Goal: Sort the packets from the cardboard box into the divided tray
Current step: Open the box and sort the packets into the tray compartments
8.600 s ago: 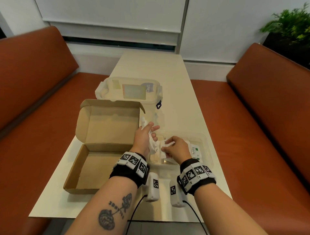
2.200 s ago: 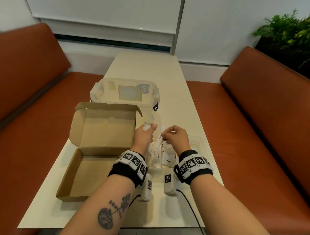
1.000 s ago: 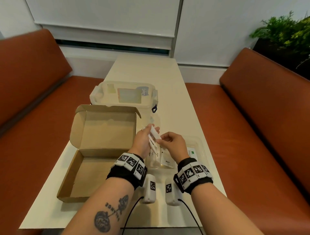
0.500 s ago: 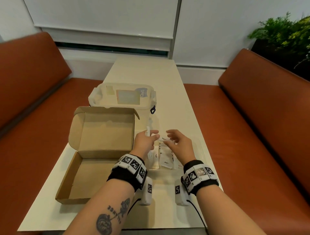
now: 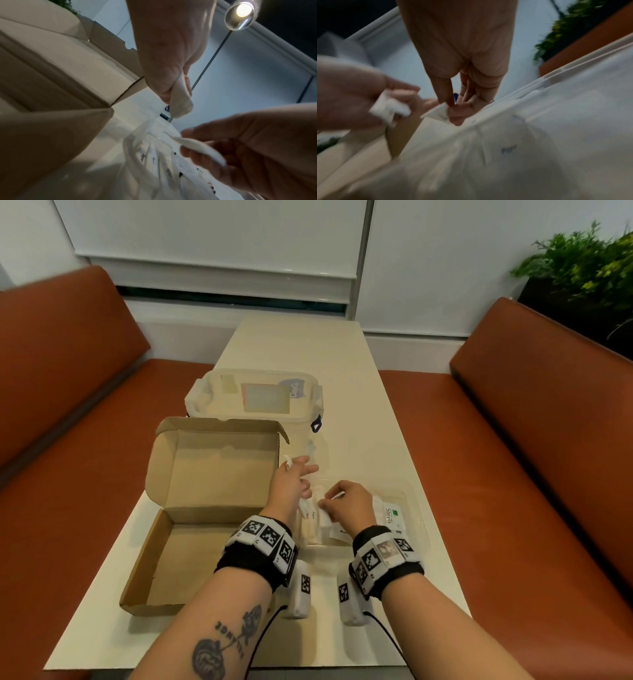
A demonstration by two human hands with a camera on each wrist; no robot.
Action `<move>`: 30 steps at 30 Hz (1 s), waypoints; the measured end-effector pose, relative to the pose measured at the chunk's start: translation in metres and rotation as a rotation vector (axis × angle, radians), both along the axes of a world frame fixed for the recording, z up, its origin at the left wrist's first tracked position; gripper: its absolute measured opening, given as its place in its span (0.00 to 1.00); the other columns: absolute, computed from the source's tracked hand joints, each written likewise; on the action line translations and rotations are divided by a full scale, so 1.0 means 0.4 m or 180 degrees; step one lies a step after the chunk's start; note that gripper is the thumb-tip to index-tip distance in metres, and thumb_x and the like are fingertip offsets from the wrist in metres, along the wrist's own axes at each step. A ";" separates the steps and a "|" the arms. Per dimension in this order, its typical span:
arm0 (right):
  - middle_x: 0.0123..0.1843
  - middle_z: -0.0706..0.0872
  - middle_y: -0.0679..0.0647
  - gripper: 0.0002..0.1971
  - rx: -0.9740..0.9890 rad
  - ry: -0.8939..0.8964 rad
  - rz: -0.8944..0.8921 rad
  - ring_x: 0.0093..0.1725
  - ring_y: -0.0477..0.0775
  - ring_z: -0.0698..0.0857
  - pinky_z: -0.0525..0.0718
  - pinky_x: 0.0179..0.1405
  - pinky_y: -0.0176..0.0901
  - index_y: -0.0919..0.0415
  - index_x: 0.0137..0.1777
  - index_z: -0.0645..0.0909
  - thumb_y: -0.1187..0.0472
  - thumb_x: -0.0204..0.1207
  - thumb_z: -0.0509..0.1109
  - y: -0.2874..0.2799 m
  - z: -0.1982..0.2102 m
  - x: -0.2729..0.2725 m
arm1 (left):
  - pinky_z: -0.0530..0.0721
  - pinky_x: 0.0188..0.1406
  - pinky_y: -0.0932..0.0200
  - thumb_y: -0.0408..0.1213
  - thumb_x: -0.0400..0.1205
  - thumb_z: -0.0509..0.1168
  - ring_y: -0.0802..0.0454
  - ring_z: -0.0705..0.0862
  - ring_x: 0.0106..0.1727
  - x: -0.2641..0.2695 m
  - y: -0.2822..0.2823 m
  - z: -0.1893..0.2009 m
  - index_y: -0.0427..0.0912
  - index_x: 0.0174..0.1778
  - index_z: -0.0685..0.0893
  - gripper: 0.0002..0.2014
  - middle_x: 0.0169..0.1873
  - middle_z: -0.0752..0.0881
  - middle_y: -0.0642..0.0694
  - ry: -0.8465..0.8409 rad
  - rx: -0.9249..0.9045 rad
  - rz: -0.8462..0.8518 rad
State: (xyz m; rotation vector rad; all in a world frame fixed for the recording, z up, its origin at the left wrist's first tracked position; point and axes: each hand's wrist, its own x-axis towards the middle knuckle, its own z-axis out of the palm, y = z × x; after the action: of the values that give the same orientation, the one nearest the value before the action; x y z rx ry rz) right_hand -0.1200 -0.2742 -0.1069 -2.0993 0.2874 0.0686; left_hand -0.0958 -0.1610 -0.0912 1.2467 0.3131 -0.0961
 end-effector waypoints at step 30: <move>0.33 0.84 0.50 0.05 0.1310 -0.0253 0.0417 0.31 0.45 0.83 0.84 0.32 0.37 0.60 0.48 0.85 0.66 0.77 0.68 0.007 0.015 -0.001 | 0.78 0.68 0.41 0.49 0.87 0.54 0.43 0.82 0.65 0.002 -0.011 -0.029 0.47 0.75 0.66 0.22 0.67 0.81 0.40 -0.0180 -0.0122 -0.0451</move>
State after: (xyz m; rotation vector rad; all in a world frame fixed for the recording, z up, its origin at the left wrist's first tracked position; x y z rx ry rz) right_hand -0.1203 -0.2716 -0.1010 -1.7043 0.0778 0.1120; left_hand -0.0950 -0.1654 -0.1027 1.2305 0.1729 -0.1873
